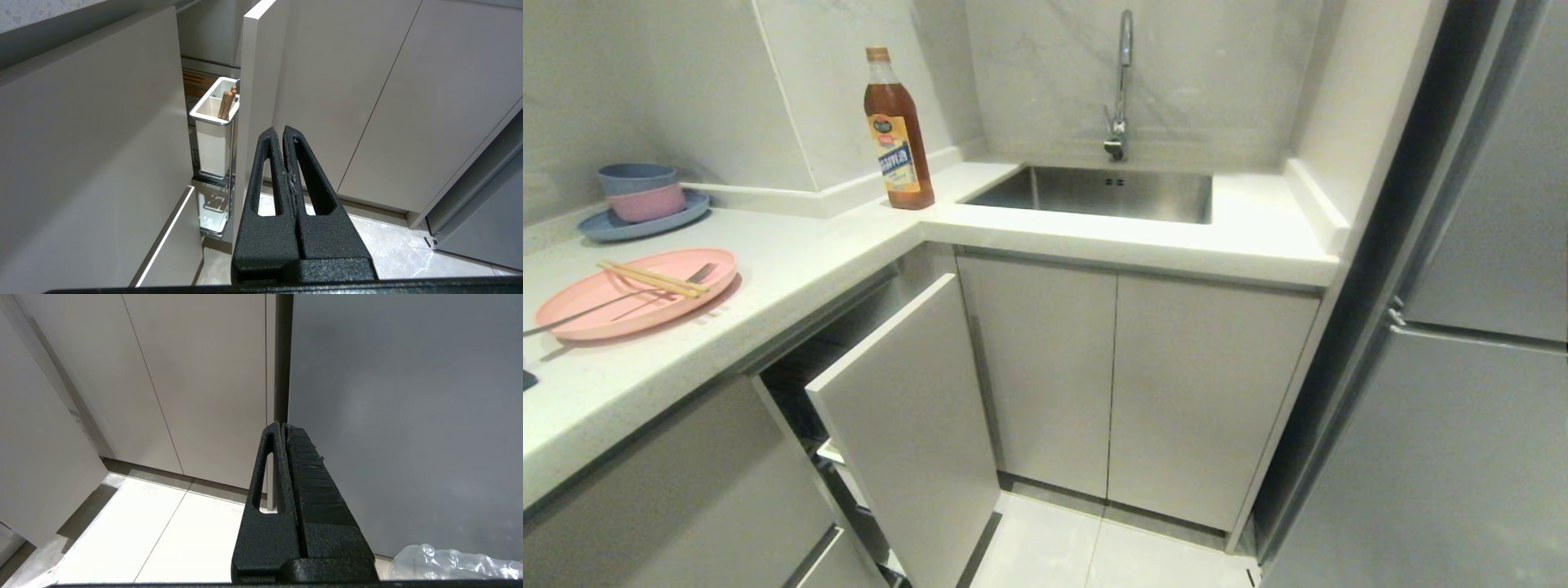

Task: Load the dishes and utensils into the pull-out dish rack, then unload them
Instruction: Open the cupboard

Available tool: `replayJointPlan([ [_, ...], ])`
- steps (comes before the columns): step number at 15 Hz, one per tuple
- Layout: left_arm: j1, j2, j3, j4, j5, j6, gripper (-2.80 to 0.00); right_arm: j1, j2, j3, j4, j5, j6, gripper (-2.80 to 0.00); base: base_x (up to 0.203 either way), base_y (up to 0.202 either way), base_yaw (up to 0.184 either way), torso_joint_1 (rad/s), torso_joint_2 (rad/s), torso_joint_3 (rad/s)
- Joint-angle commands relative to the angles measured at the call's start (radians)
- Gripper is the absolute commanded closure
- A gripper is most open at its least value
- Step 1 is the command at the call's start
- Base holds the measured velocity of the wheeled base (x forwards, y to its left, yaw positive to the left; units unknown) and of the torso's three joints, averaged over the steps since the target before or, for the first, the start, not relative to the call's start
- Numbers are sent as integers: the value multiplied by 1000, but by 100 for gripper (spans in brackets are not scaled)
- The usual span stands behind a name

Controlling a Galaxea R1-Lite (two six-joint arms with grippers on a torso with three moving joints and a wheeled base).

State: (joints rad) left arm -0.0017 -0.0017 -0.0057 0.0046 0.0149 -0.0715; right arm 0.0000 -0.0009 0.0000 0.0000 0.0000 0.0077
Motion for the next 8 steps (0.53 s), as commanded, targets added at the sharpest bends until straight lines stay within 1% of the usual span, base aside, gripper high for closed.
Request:
replayJointPlan([
  [1, 0, 2, 0, 0, 0, -1, 0, 0, 1, 0, 0, 0, 0, 0, 0, 0, 0, 0, 0, 0],
  [8, 0, 2, 0, 0, 0, -1, 0, 0, 1, 0, 0, 0, 0, 0, 0, 0, 0, 0, 0, 0],
])
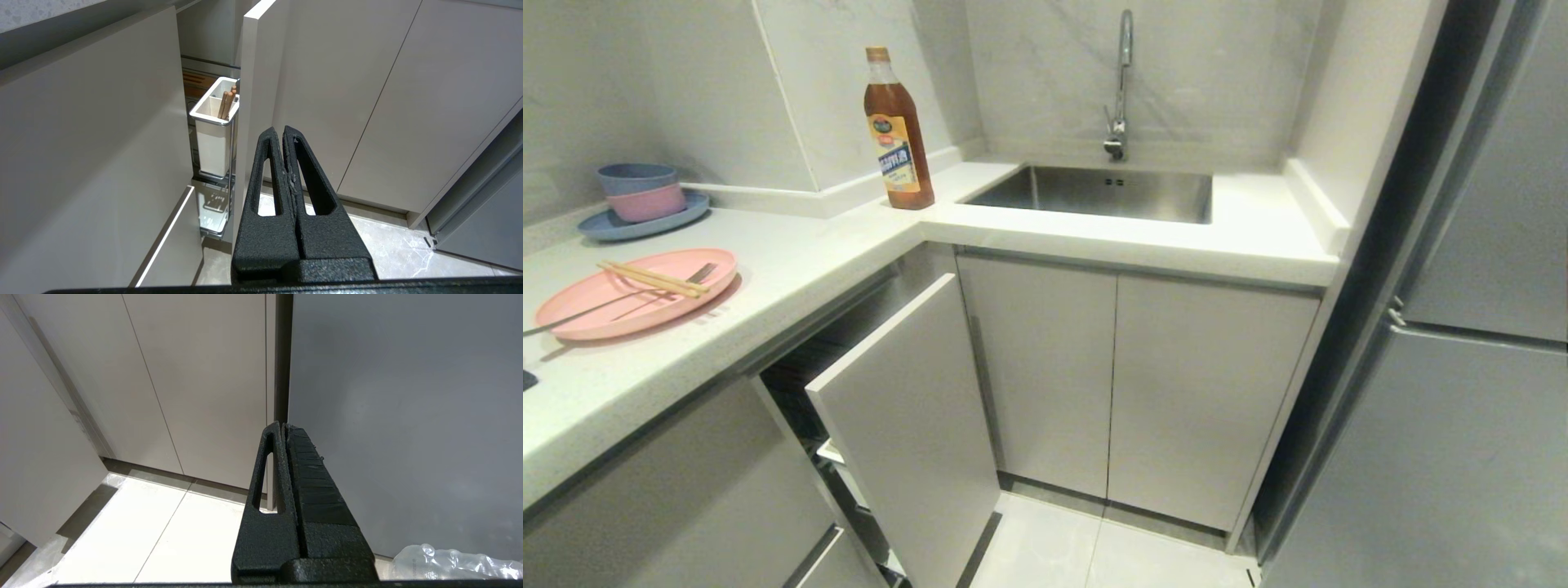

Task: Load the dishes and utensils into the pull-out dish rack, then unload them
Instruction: Open the cupboard

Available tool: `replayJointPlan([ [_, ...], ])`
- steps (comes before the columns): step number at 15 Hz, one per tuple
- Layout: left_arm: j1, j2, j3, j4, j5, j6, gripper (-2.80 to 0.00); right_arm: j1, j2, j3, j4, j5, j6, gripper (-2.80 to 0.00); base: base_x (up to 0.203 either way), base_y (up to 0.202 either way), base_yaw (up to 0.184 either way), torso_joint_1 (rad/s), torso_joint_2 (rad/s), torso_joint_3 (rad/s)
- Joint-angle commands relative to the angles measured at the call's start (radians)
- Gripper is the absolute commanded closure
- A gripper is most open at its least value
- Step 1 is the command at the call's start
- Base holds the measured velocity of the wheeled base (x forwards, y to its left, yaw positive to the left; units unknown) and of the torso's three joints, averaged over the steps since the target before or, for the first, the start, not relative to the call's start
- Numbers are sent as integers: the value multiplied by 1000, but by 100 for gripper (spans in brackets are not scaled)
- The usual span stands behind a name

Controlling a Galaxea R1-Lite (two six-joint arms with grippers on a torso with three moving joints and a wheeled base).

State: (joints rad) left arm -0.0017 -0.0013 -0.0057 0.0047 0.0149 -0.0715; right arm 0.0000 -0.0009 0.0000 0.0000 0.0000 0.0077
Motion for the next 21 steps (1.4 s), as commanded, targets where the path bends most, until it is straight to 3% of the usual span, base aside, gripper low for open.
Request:
replayJointPlan([
  [1, 0, 1, 0, 0, 0, -1, 0, 0, 1, 0, 0, 0, 0, 0, 0, 0, 0, 0, 0, 0],
  [5, 0, 1, 4, -20, -1, 13, 0, 0, 1, 0, 0, 0, 0, 0, 0, 0, 0, 0, 0, 0],
  [7, 0, 2, -46, -22, -3, 19, 0, 0, 1, 0, 0, 0, 0, 0, 0, 0, 0, 0, 0, 0],
  [10, 0, 87, -348, 60, 1, 31, 0, 0, 1, 0, 0, 0, 0, 0, 0, 0, 0, 0, 0, 0],
  [14, -1, 416, -761, 224, 41, 86, 0, 0, 1, 0, 0, 0, 0, 0, 0, 0, 0, 0, 0, 0],
  [21, -1, 1004, -1104, 286, 69, 133, 0, 0, 1, 0, 0, 0, 0, 0, 0, 0, 0, 0, 0, 0],
])
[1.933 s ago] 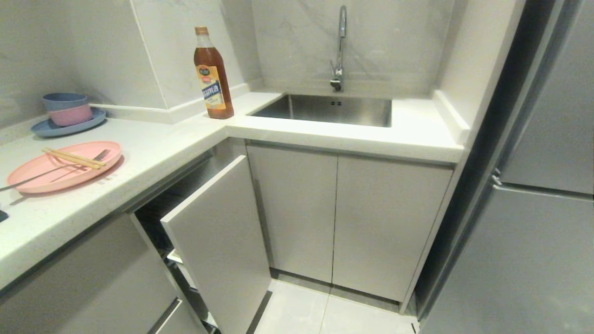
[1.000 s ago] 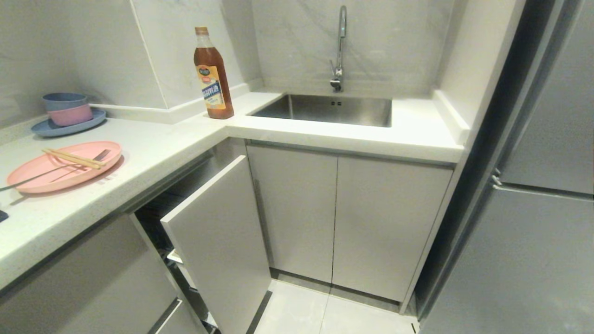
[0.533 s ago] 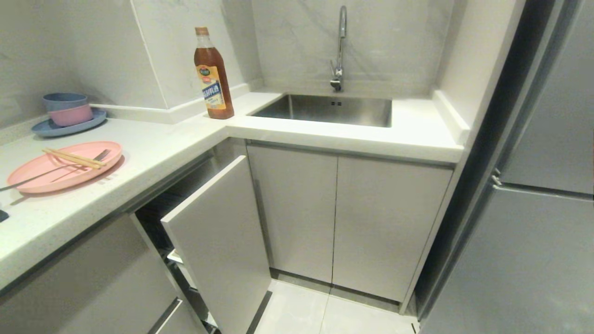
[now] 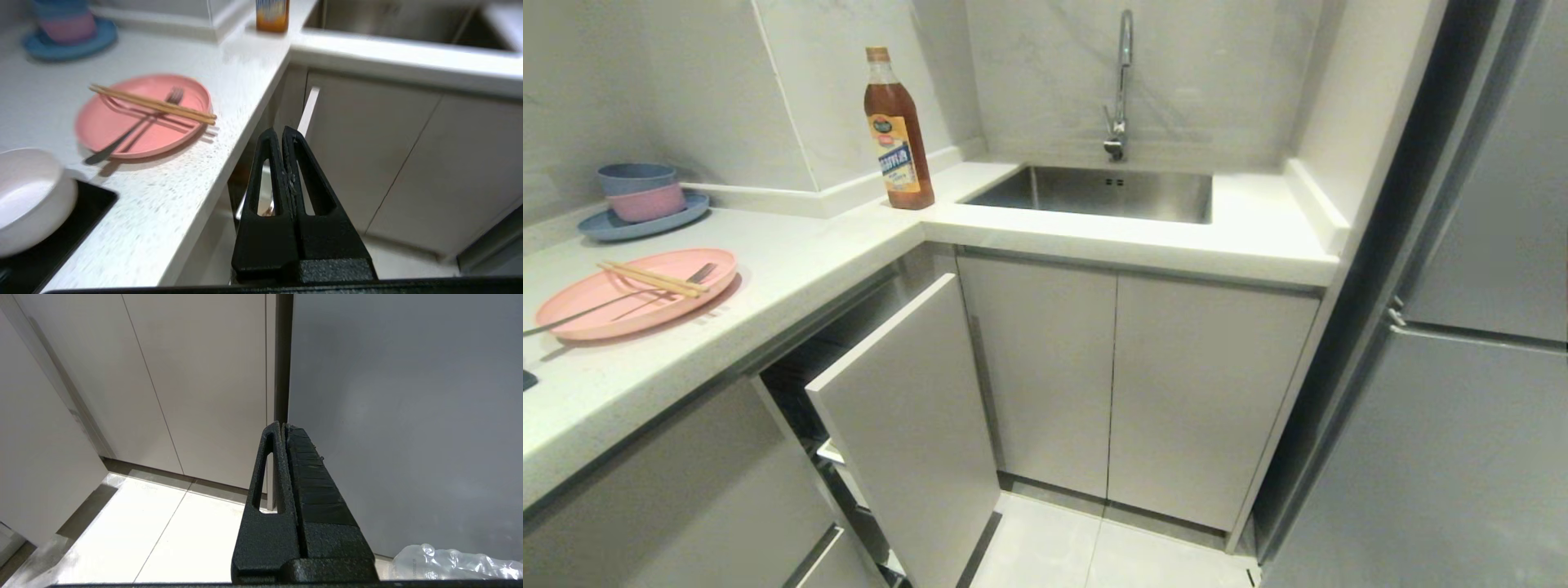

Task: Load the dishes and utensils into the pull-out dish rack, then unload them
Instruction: Open the cupboard

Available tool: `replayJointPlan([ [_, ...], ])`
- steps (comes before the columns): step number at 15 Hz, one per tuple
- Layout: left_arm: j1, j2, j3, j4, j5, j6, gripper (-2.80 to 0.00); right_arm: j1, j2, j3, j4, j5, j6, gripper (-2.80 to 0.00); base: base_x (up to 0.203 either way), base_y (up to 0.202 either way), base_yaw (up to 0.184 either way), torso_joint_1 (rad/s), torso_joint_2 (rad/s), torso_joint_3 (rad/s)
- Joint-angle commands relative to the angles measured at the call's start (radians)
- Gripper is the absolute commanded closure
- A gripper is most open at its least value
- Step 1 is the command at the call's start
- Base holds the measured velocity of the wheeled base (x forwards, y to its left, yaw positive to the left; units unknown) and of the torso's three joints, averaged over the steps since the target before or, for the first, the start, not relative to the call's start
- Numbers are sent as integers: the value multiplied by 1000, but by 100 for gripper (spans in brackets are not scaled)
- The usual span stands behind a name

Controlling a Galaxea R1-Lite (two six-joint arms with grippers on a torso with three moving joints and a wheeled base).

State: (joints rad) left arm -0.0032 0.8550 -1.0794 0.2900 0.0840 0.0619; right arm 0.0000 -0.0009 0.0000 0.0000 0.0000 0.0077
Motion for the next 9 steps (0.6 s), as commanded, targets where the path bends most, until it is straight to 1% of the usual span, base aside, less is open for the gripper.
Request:
replayJointPlan([
  [1, -1, 236, -63, 5, 3, 1, 0, 0, 1, 0, 0, 0, 0, 0, 0, 0, 0, 0, 0, 0],
  [3, -13, 388, -115, 24, 7, 5, 0, 0, 1, 0, 0, 0, 0, 0, 0, 0, 0, 0, 0, 0],
  [4, -23, 459, -144, 58, 8, 8, 0, 0, 1, 0, 0, 0, 0, 0, 0, 0, 0, 0, 0, 0],
  [6, -53, 574, -214, 146, 5, 9, 0, 0, 1, 0, 0, 0, 0, 0, 0, 0, 0, 0, 0, 0],
  [9, -85, 708, -304, 193, 6, 11, 0, 0, 1, 0, 0, 0, 0, 0, 0, 0, 0, 0, 0, 0],
])
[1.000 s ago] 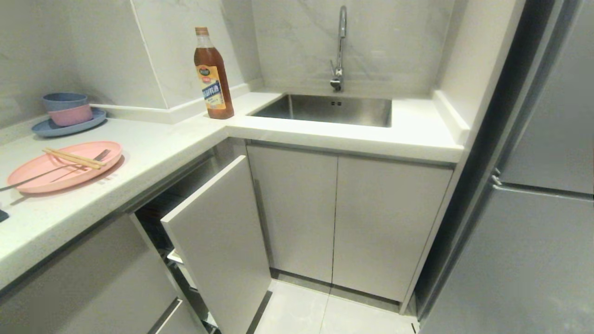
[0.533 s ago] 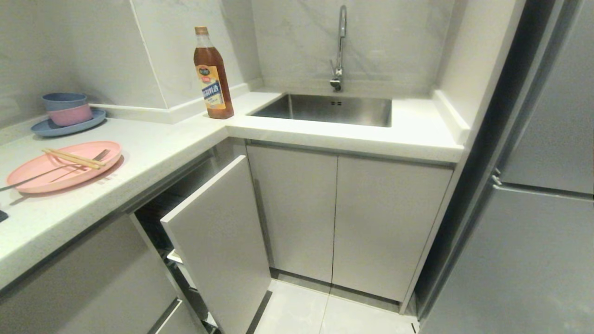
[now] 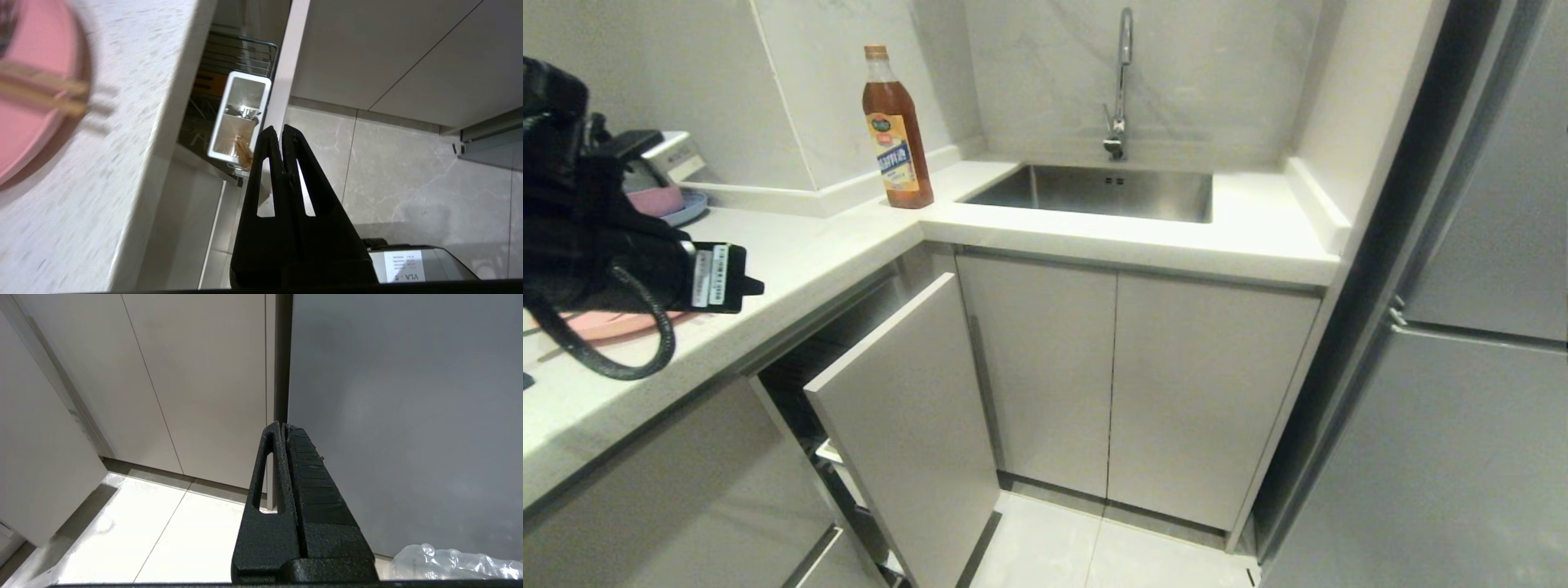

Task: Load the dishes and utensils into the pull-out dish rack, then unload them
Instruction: Open the cupboard

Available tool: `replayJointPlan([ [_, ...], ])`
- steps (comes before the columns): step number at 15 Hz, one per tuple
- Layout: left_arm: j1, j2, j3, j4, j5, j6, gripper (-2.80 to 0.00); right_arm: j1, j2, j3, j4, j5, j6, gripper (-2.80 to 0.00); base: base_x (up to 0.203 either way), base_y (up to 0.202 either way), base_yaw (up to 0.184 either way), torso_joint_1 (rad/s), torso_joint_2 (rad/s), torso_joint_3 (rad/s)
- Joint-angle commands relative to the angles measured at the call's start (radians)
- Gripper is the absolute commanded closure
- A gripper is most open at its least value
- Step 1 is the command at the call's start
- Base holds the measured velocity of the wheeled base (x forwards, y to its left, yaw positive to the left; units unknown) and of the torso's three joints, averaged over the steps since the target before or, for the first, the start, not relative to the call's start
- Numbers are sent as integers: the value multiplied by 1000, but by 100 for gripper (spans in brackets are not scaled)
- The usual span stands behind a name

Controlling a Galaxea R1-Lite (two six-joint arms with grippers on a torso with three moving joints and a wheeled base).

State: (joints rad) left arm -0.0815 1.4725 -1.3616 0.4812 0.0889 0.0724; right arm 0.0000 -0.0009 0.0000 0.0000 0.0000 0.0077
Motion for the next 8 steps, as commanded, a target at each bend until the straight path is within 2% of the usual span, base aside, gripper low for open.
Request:
replayJointPlan([
  [1, -9, 130, -47, 5, 3, 1, 0, 0, 1, 0, 0, 0, 0, 0, 0, 0, 0, 0, 0, 0],
  [8, 8, 353, -154, 4, 22, -3, 0, 0, 1, 0, 0, 0, 0, 0, 0, 0, 0, 0, 0, 0],
])
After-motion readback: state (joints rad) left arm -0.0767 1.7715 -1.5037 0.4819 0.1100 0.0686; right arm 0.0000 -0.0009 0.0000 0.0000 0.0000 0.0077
